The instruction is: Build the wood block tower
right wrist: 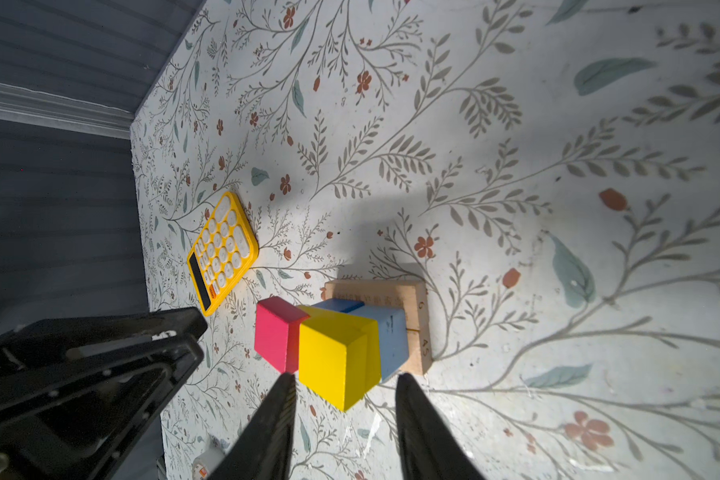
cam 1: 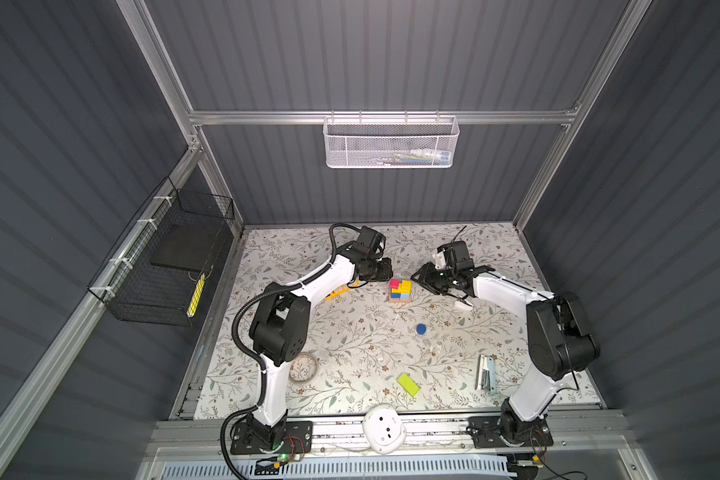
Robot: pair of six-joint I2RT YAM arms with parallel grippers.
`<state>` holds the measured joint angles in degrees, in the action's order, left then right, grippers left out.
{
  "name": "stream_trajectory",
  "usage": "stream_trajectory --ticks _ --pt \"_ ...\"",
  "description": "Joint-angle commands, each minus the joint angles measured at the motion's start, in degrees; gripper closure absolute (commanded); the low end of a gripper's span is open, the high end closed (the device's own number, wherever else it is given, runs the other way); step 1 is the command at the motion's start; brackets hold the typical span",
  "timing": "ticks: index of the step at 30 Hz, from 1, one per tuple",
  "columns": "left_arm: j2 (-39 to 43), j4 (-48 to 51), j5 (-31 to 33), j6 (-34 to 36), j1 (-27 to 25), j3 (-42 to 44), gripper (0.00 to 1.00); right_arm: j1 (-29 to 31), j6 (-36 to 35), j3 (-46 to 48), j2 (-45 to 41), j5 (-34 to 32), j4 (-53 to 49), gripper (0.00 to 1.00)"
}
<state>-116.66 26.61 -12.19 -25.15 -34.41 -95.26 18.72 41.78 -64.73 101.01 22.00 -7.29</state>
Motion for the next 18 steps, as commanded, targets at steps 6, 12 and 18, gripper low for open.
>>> stream_trajectory --ticks 6,12,18 --pt "-1.6 -0.6 -1.7 -1.2 0.3 -0.1 0.71 1.0 -0.1 -2.4 2.4 1.7 0.4 0.63" --pt "-2.5 -0.5 -2.4 -1.7 0.3 -0.6 0.71 1.1 -0.2 -2.7 2.9 1.8 0.4 0.66" --pt "-3.0 -0.4 -2.9 -2.1 0.3 -0.7 0.72 1.1 -0.1 -2.9 3.1 1.9 0.4 0.68"
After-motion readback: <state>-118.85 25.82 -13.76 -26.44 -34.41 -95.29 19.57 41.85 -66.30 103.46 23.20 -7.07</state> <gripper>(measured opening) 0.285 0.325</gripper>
